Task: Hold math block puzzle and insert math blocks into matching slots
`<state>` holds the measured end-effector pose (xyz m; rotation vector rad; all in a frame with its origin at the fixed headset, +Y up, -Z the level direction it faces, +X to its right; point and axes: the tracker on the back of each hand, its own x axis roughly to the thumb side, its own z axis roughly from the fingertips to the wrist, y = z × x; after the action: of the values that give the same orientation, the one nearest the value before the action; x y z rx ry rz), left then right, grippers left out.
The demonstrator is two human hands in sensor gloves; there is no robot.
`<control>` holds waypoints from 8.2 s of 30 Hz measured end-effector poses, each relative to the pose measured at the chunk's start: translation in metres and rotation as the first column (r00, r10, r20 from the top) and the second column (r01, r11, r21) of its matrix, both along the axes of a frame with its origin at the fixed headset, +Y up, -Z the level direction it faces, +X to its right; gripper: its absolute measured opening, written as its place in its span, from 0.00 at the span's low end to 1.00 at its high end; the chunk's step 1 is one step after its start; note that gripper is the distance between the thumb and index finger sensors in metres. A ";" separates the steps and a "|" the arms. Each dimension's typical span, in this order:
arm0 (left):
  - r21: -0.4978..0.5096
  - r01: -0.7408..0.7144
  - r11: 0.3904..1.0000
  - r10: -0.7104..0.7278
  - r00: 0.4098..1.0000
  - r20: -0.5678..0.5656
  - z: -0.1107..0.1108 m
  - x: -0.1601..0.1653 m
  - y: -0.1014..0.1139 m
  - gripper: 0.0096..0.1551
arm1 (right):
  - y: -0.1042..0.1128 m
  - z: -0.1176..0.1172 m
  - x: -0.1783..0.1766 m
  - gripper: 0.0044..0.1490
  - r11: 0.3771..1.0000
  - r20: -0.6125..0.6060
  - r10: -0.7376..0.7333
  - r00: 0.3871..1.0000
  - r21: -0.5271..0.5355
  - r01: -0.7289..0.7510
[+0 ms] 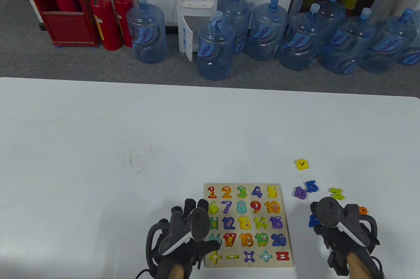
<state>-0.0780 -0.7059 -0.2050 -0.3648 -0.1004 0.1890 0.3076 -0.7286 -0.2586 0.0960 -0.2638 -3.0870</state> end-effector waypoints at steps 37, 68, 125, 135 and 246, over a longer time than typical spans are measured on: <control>0.148 0.068 0.987 -0.069 0.998 0.000 0.002 0.002 -0.018 0.60 | -0.005 0.009 -0.045 0.37 0.999 -0.211 0.038 0.977 0.040 -0.030; 0.128 0.052 0.990 -0.052 0.999 -0.002 0.001 0.000 -0.019 0.60 | -0.012 0.013 -0.056 0.46 0.998 -0.240 0.063 0.969 0.010 -0.063; 0.090 0.044 0.995 -0.044 0.999 0.005 0.001 0.001 -0.019 0.59 | 0.015 0.015 -0.003 0.45 0.988 0.051 0.157 0.986 -0.014 -0.157; 0.080 0.045 0.996 -0.045 0.999 0.005 0.001 0.001 -0.020 0.59 | -0.004 0.007 0.018 0.47 0.957 0.217 0.264 0.940 -0.178 -0.228; 0.033 0.007 0.999 -0.007 1.000 0.006 -0.001 -0.001 -0.022 0.58 | 0.010 0.066 -0.162 0.32 0.976 -0.578 0.127 0.806 0.218 0.002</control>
<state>-0.0790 -0.7280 -0.2064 -0.3325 -0.1081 0.1793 0.1456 -0.7189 -0.1927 -0.8215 0.0940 -2.8731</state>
